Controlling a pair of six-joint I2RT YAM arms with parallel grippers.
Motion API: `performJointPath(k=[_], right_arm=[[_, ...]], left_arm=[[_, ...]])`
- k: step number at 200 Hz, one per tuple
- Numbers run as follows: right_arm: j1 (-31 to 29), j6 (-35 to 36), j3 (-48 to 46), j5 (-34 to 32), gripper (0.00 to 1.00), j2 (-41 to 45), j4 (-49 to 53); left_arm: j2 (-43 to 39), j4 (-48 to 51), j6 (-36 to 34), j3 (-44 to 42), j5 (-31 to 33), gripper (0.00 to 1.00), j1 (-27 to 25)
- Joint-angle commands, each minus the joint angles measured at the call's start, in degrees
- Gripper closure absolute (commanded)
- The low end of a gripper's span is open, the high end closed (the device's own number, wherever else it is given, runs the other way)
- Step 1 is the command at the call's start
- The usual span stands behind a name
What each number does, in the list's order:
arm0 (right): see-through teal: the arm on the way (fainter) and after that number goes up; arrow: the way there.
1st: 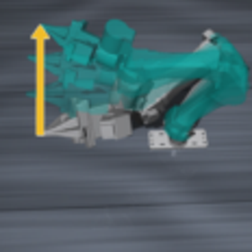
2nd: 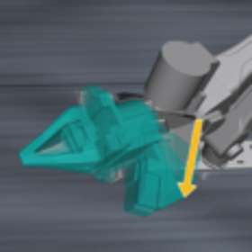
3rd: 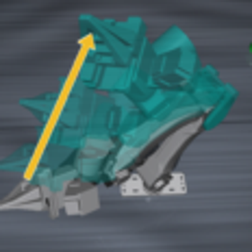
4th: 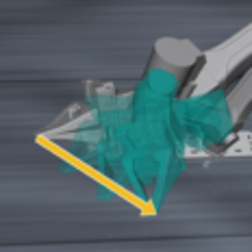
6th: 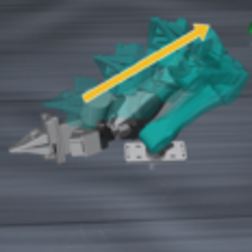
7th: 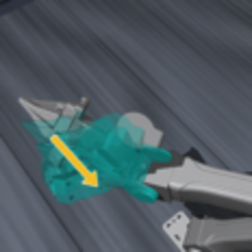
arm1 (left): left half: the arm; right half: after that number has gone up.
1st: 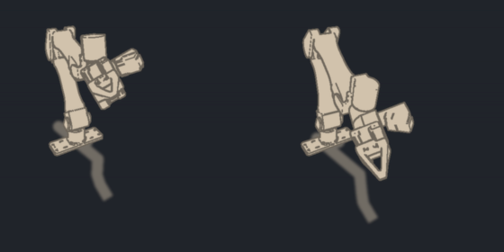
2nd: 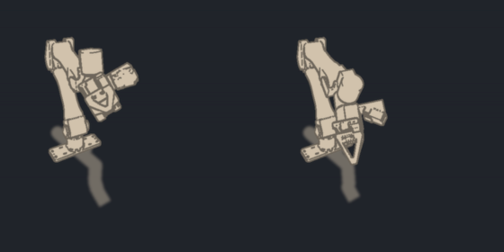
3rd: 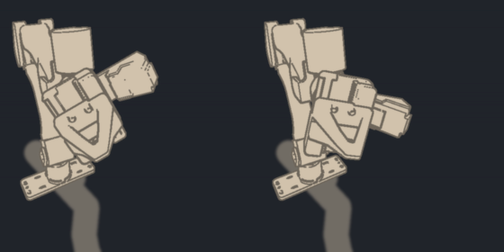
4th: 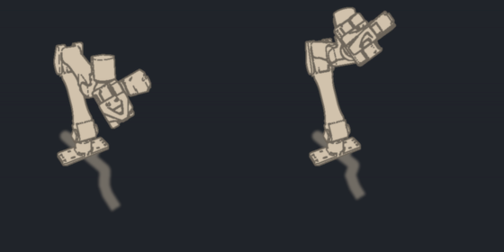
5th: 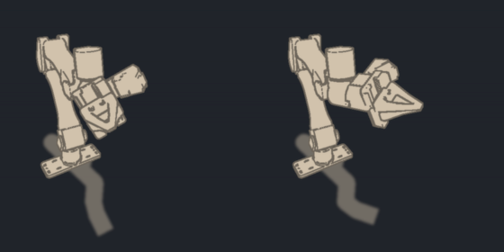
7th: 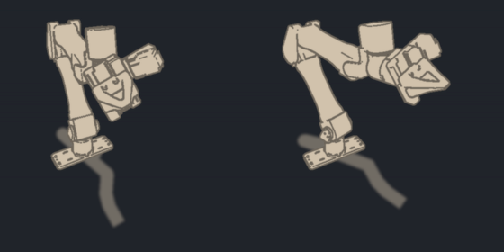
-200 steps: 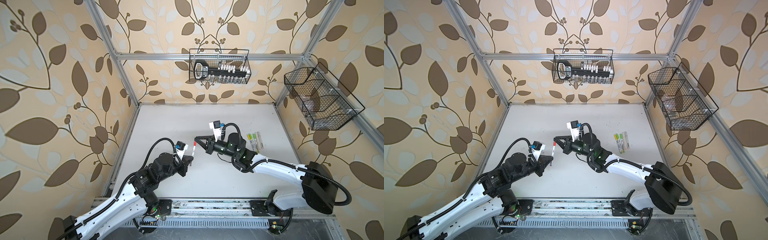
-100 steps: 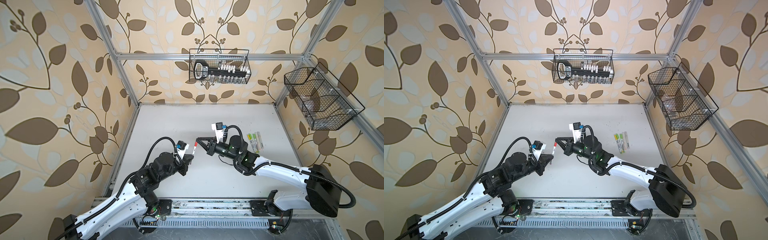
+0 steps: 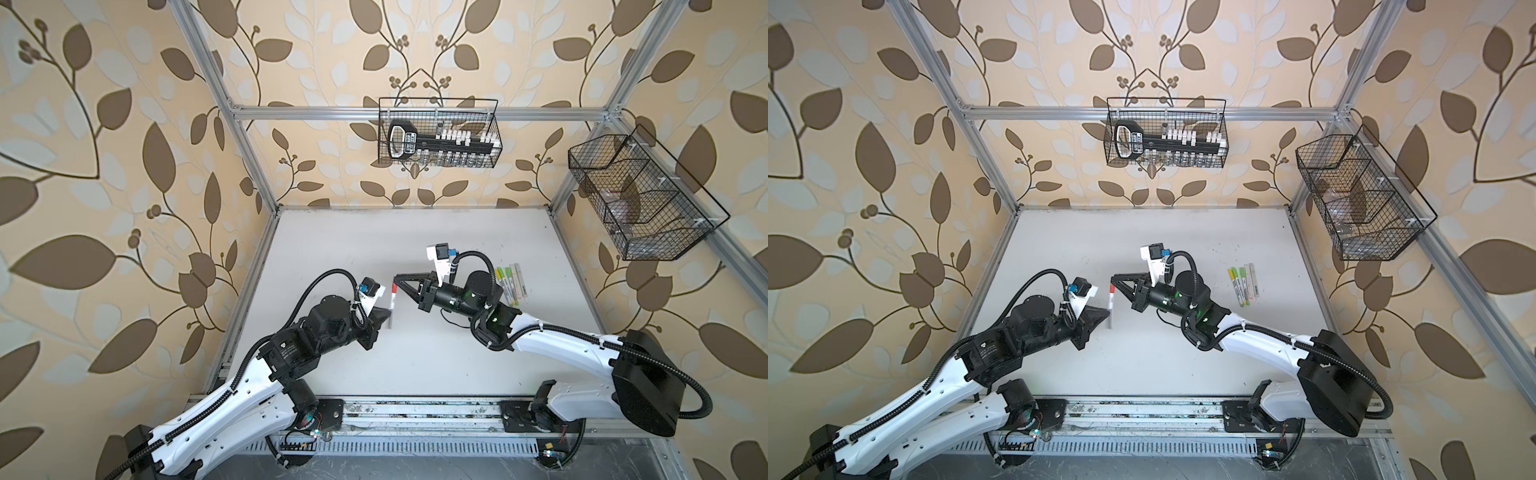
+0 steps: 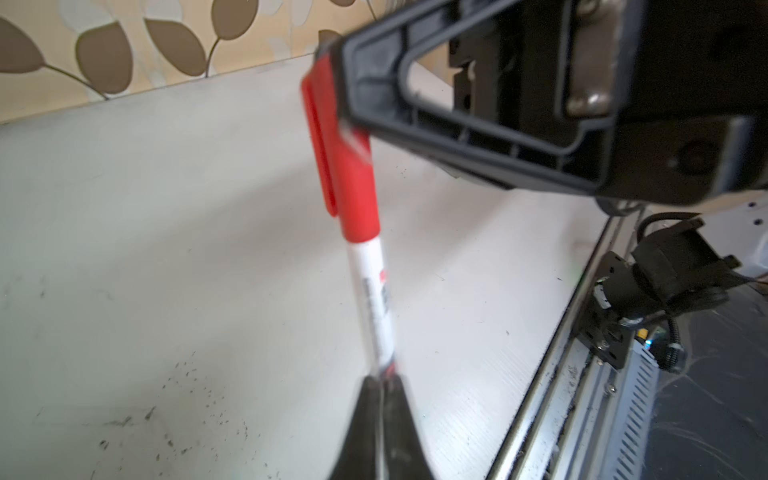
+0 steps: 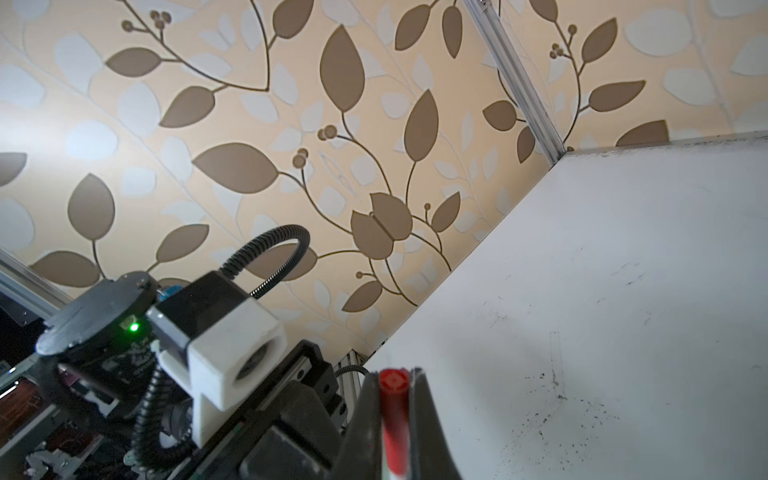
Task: Insert the pens into the pen caps
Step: 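Carry the capped marker to the pile with the right gripper while the left opens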
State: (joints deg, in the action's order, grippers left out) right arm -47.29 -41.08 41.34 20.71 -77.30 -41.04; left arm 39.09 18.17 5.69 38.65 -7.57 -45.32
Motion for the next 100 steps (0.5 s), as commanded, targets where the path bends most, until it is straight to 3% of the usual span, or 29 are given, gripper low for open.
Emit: performJointPath(k=[1, 55, 75, 88, 100], right_arm=[[-0.37, -1.19, -2.57, 8.21, 1.00, -1.61, 3.29], [2.00, -1.27, -3.47, 5.40, 1.00, 1.68, 4.48], [3.87, 0.86, -2.94, 3.90, 1.00, 2.78, 8.25], [5.80, 2.84, -2.16, 2.39, 1.00, 3.28, 12.73], [8.37, 5.01, -0.23, 0.75, 1.00, 2.90, 20.22]], left_arm=[[-1.19, -10.35, -3.65, 5.97, -5.86, 1.00, 0.06], [0.02, -9.35, -3.79, 6.35, -4.27, 1.00, 0.14], [-1.54, -8.66, -1.68, 5.19, -0.57, 1.00, 0.14], [-3.12, -7.89, 0.07, 4.14, 2.33, 0.76, 0.14], [-4.21, -6.71, 1.68, 3.48, 4.11, 0.45, 0.14]])
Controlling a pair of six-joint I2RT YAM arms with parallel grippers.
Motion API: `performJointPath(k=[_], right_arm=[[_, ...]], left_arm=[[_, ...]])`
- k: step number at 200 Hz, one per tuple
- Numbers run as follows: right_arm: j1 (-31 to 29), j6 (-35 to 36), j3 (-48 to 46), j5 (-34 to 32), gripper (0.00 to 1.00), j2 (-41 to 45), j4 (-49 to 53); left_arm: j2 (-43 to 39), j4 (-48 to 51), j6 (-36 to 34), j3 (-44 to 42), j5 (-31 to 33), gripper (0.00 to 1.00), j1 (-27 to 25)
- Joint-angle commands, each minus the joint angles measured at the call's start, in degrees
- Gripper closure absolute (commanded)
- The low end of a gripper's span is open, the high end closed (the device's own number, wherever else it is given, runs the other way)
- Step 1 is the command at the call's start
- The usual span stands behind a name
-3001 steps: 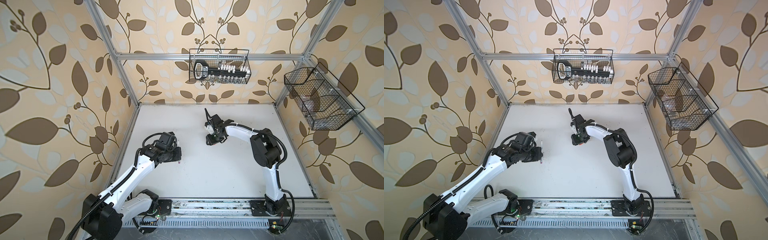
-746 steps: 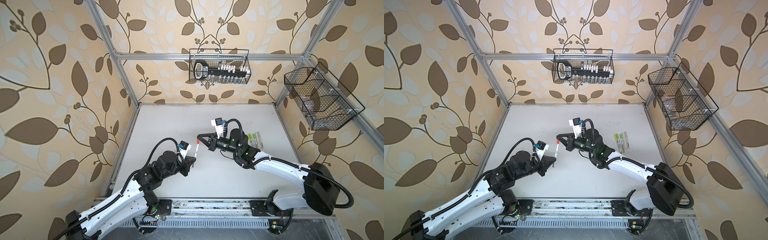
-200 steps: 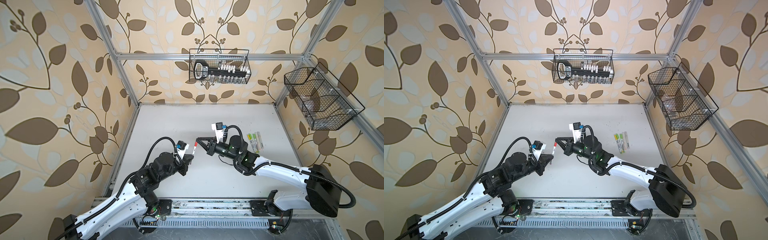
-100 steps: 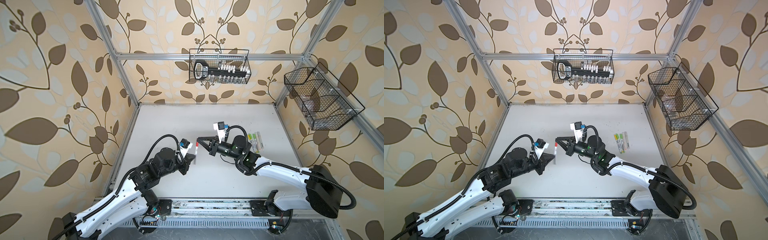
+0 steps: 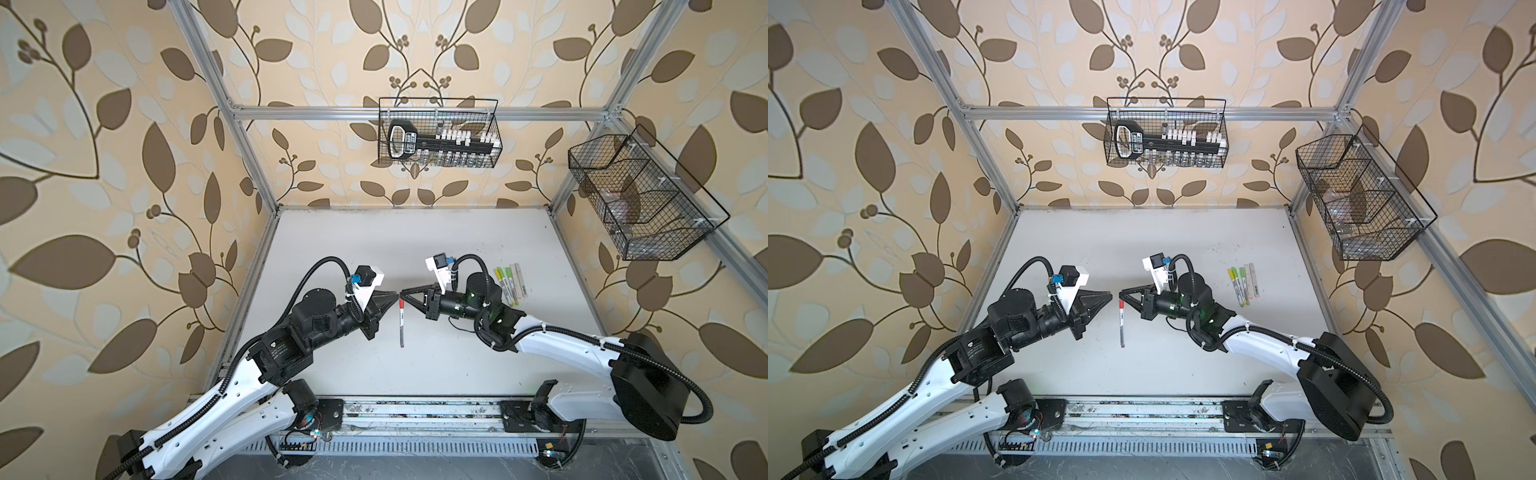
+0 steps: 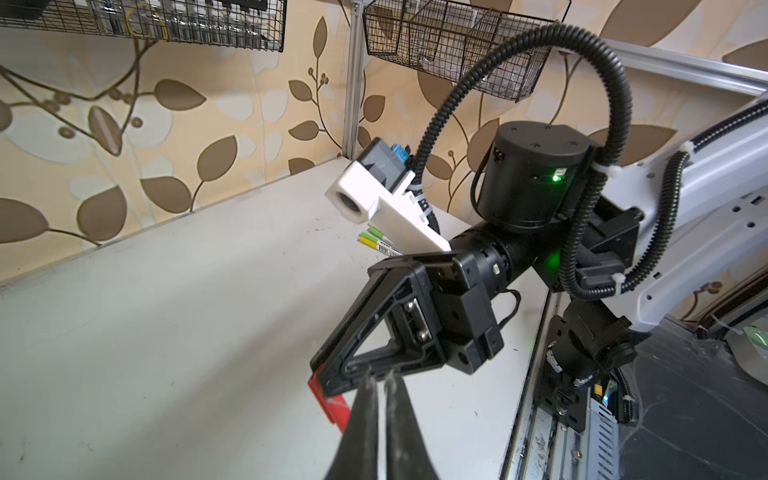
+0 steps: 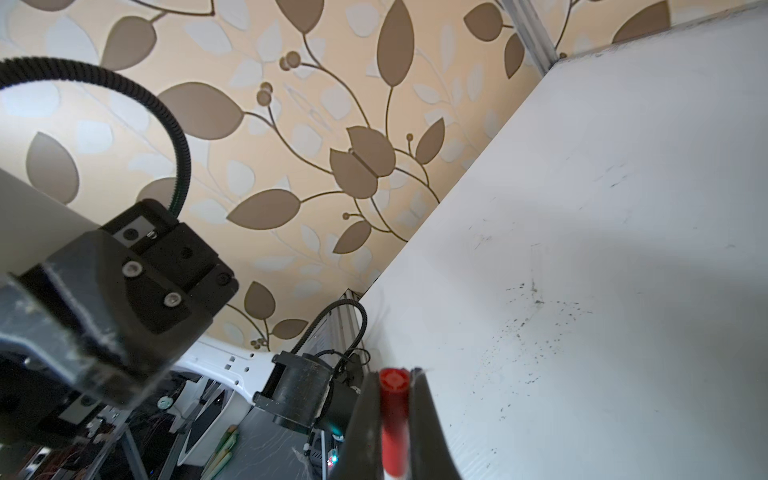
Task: Insert the pens into the pen caps
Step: 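Carry the capped marker to the pile with the right gripper while the left opens, then release the red-capped marker beside the pile and draw both arms back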
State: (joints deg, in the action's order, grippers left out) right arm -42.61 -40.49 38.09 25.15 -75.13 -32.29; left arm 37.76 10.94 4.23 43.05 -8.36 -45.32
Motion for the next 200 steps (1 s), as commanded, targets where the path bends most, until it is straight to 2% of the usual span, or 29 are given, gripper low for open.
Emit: performJointPath(k=[1, 14, 16, 21, 51, 73, 103, 141, 158, 174, 200], right_arm=[[3.99, 4.70, 3.17, -3.83, 1.00, 0.67, 12.39], [7.85, 8.84, 6.75, -6.17, 1.00, -1.06, 23.27], [8.52, 9.57, 7.58, -6.56, 1.00, -1.46, 24.70], [10.21, 11.40, 9.29, -7.80, 1.00, -2.56, 28.71], [17.62, 23.11, 19.54, -17.56, 1.00, -12.07, 48.20], [20.43, 28.80, 27.56, -28.13, 1.00, -21.02, 58.85], [23.53, 31.84, 32.41, -36.50, 1.00, -27.98, 62.82], [26.16, 34.28, 36.79, -43.56, 0.97, -33.28, 66.55], [26.36, 34.52, 38.25, -46.26, 0.88, -34.59, 68.19], [26.20, 34.25, 38.98, -48.71, 0.70, -33.91, 69.07], [25.65, 34.13, 37.11, -48.69, 0.48, -30.25, 67.84]], left_arm=[[-2.96, 0.64, 3.28, -0.93, 5.00, 0.42, 0.14], [-3.39, 2.37, 5.10, -0.88, 5.99, 0.13, 0.14], [-3.39, 2.63, 5.29, -0.87, 6.03, 0.05, 0.14], [-3.39, 3.28, 5.77, -0.78, 6.07, 0.01, 0.14], [-3.09, 5.37, 7.58, -0.77, 6.55, 0.01, 0.14], [-3.30, 5.00, 8.01, -1.19, 6.87, 0.01, 0.14], [-2.21, 4.87, 8.25, -1.56, 7.59, 0.01, 0.14], [2.08, 2.17, 9.28, -2.87, 8.74, 0.01, 0.14], [5.02, 0.83, 9.67, -3.12, 10.57, 0.01, 0.14], [7.65, -0.06, 9.96, -3.06, 13.72, 0.01, 0.29], [12.80, -1.20, 11.07, -2.88, 19.53, 0.01, 3.13]])
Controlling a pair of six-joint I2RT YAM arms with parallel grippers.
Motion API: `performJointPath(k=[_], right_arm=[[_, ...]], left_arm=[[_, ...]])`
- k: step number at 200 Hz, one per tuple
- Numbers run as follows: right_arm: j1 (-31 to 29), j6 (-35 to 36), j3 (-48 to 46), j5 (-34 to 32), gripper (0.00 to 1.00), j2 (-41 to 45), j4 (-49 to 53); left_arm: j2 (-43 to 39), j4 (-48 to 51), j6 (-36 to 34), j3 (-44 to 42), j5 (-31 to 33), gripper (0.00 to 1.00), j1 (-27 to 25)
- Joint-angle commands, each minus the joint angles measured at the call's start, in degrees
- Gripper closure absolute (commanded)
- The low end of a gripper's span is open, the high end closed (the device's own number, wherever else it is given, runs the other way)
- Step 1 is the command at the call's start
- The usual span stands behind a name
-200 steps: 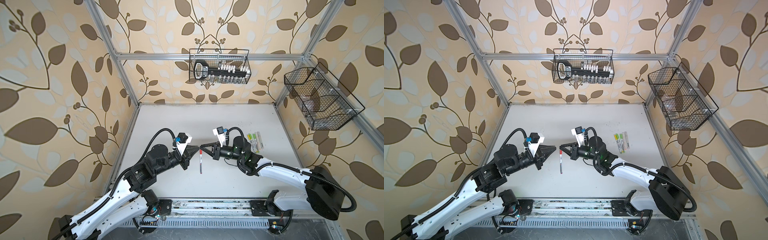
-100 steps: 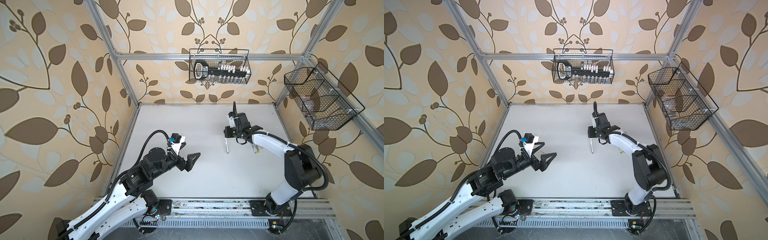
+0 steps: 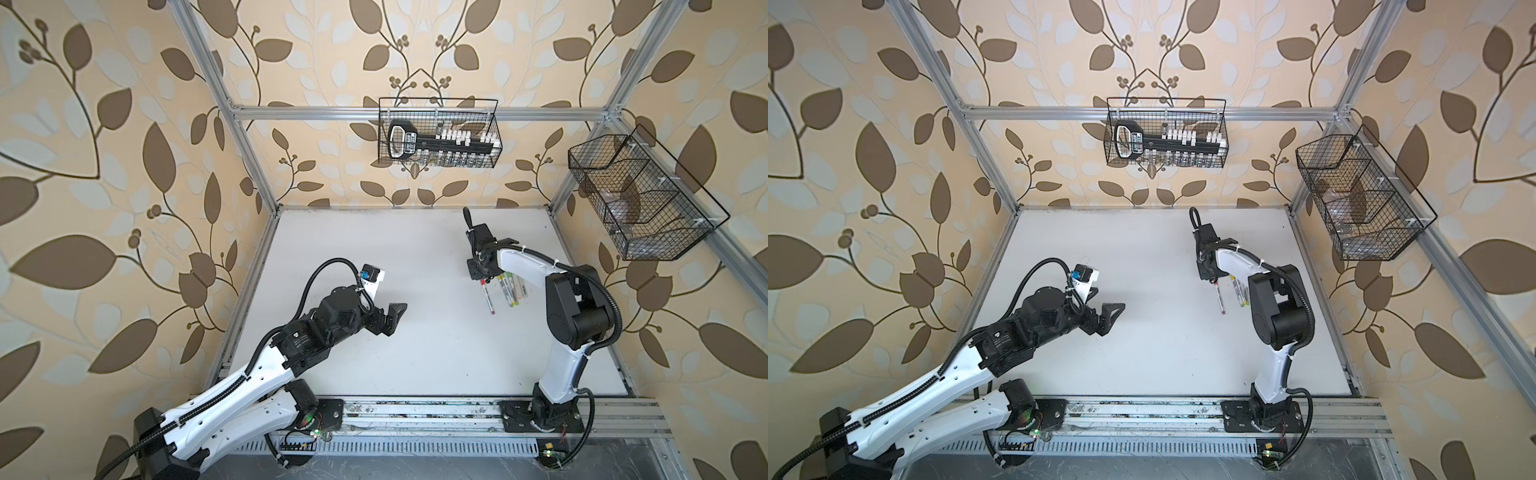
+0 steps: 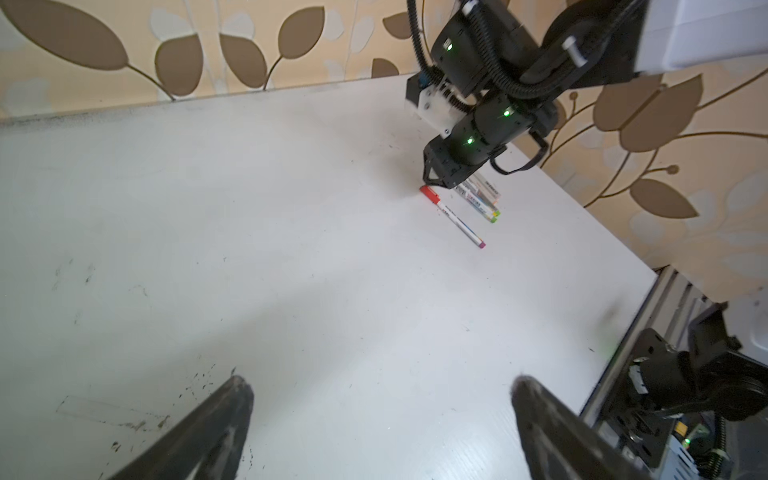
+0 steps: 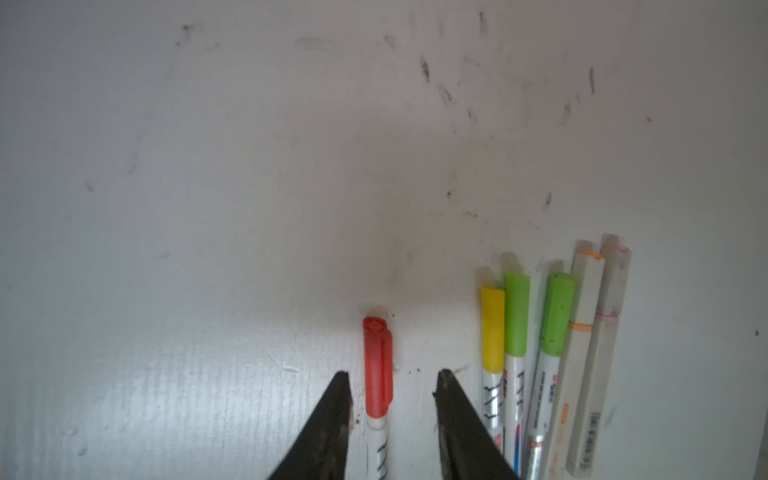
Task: Insert the pens into the pen caps
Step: 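Release the red-capped marker beside the pile and draw both arms back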
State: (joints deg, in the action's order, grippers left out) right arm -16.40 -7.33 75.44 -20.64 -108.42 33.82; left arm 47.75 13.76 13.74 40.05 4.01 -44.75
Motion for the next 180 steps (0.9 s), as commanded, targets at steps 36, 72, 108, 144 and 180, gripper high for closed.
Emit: performJointPath(k=[36, 72, 108, 144, 180], right_arm=[[0.16, 3.14, -13.22, 1.84, 0.20, 13.24, -12.76], [1.26, 7.13, -30.85, 0.39, 0.03, 24.80, -35.45], [3.94, 12.18, -47.25, 1.16, 0.01, 30.83, -61.39], [9.68, 10.37, -54.08, 6.77, 0.01, 31.56, -72.44], [16.42, 5.69, -53.25, 15.38, 0.00, 30.43, -72.06]], left_arm=[[11.68, -4.75, 6.79, 1.53, 10.91, 0.01, 16.71], [23.03, -8.05, 3.01, 3.15, 31.01, 0.01, 22.27], [31.18, -11.83, 1.86, 3.33, 33.05, 0.01, 29.59], [30.09, -22.79, -3.54, -1.40, 33.07, 0.01, 32.89], [32.32, -32.13, -8.51, -5.50, 33.96, 0.01, 35.79]])
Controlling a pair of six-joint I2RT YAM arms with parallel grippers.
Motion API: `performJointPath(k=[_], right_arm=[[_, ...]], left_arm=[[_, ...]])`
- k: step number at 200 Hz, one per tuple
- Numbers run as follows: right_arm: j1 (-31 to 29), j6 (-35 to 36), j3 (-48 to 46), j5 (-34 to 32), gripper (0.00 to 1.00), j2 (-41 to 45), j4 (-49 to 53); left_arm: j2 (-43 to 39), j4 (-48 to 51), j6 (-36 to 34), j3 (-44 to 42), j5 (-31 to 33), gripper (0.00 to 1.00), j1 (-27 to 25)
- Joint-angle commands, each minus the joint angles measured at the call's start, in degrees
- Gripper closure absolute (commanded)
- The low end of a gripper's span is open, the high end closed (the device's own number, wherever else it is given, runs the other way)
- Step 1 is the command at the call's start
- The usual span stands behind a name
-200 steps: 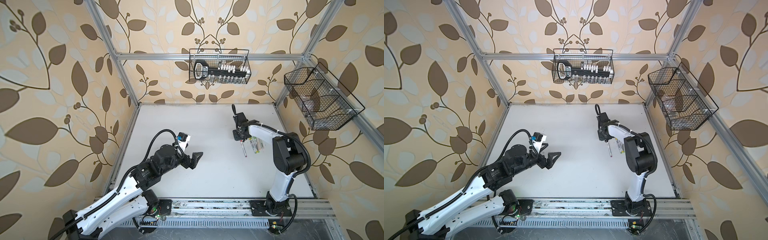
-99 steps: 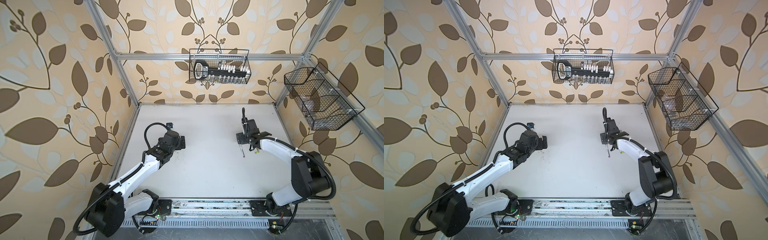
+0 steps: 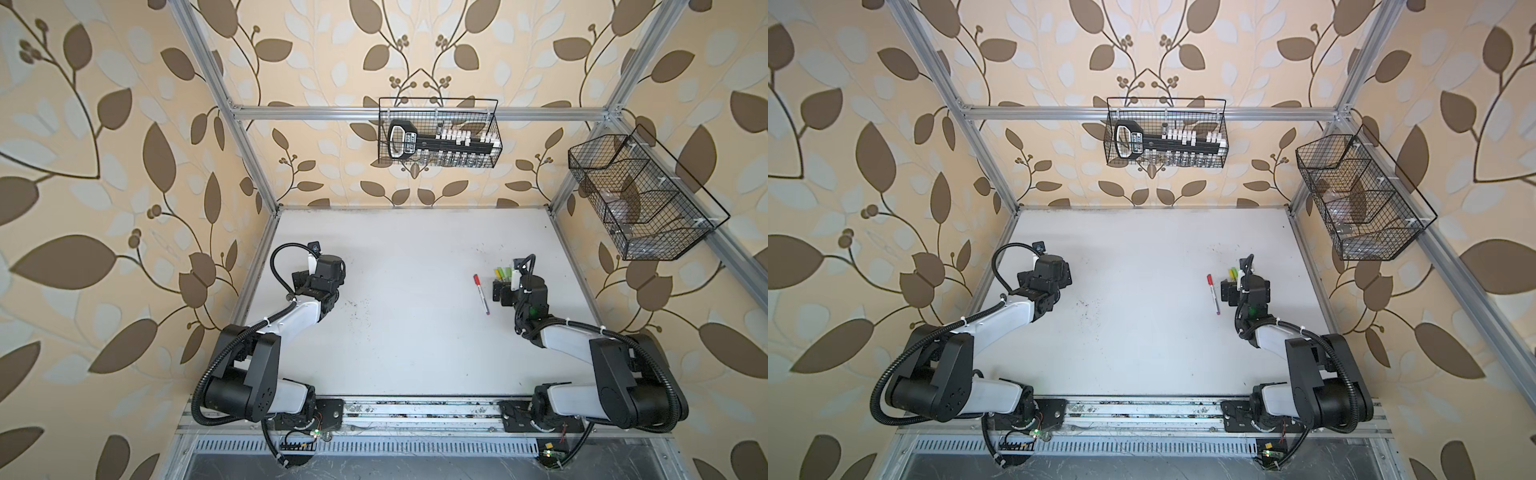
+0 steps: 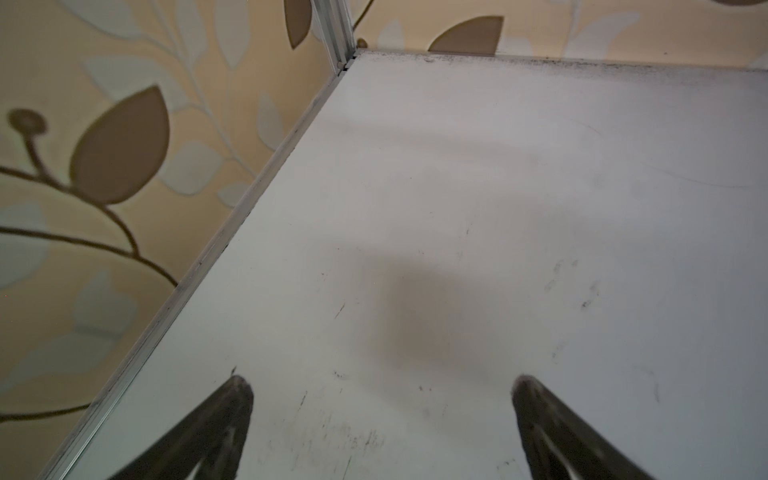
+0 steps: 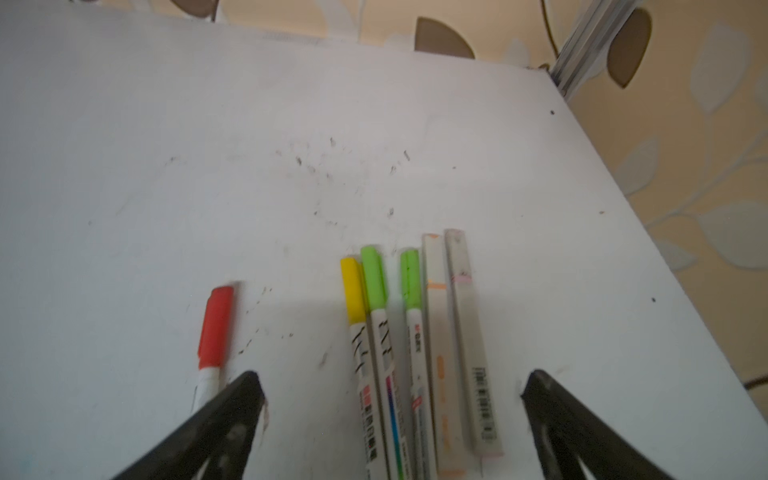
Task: Insert the pens into the pen caps
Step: 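Release the red-capped marker beside the pile and draw both arms back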
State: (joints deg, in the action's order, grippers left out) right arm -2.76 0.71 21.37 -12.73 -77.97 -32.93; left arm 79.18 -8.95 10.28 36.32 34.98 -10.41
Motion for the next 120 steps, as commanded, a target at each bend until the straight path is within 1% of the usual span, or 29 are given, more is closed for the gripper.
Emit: performJointPath(k=[1, 11, 29, 34, 45, 54, 65, 70, 74, 77, 79, 81, 88, 90, 95, 99, 111, 120], right_arm=[[2.91, -2.45, 0.85, 7.64, 0.00, -0.04, -5.22], [3.57, -2.88, 0.86, 8.73, 0.00, -0.07, -5.12], [3.26, -2.18, 0.25, 9.56, 0.00, 0.24, -6.03], [2.51, -1.71, -0.24, 8.63, 0.00, 0.55, -6.88], [-0.01, -0.35, -2.35, 4.98, 0.00, 1.53, -9.54], [-0.83, 0.17, -4.31, 3.28, 0.00, 2.41, -12.20], [-0.29, -0.34, -7.20, 3.57, 0.00, 3.07, -16.81], [0.44, -0.80, -8.76, 4.72, 0.00, 2.73, -19.00], [0.88, -0.89, -10.47, 5.76, 0.00, 1.33, -22.70], [0.77, -0.51, -11.69, 6.24, 0.00, -0.35, -28.77], [0.46, -0.35, -12.27, 6.25, 0.00, -0.93, -30.86], [0.23, -0.14, -12.43, 6.12, 0.00, -0.86, -31.01], [0.29, -0.39, -11.01, 5.34, 0.00, 1.98, -23.15], [0.56, -0.65, -10.93, 5.48, 0.00, 2.00, -22.75], [0.90, -1.19, -11.35, 5.02, 0.00, 0.56, -25.90], [0.92, -1.48, -11.34, 4.17, 0.00, -0.25, -27.54], [0.96, -1.81, -11.10, 3.92, 0.00, 2.12, -23.92], [1.00, -1.67, -10.16, 4.12, 0.00, 1.47, -22.53]], left_arm=[[1.11, -9.64, -5.12, -1.77, 2.99, 0.01, 1.58], [2.78, -11.85, -4.71, -2.22, 2.62, 0.01, 3.36], [7.05, -19.42, -1.04, -5.69, -3.52, 0.01, 8.80], [7.52, -21.42, -1.32, -6.35, -5.14, 0.01, 9.78], [6.38, -18.27, -0.84, -5.83, -8.83, 0.01, 10.68], [6.55, -20.58, -1.93, -6.75, -10.44, 0.01, 10.77], [5.84, -22.09, -3.25, -7.94, -13.93, 0.01, 10.75], [5.66, -24.65, -4.08, -9.30, -15.84, 0.01, 10.74], [5.56, -26.40, -4.75, -10.39, -17.47, 0.01, 10.76], [5.53, -28.09, -5.20, -11.26, -18.42, 0.01, 10.72], [5.59, -29.18, -5.47, -11.73, -18.96, 0.01, 10.76], [5.67, -30.36, -5.68, -12.48, -19.53, 0.01, 10.76], [6.85, -35.79, -6.22, -14.72, -20.15, 0.01, 10.77], [7.35, -37.65, -6.37, -15.29, -20.00, 0.01, 10.74], [8.13, -40.36, -6.49, -16.11, -19.82, 0.01, 10.75], [8.08, -39.41, -6.43, -16.05, -19.66, 0.01, 10.74], [6.73, -33.40, -5.70, -14.17, -19.42, 0.01, 10.74], [6.90, -34.70, -5.86, -14.46, -19.27, 0.01, 10.74]])
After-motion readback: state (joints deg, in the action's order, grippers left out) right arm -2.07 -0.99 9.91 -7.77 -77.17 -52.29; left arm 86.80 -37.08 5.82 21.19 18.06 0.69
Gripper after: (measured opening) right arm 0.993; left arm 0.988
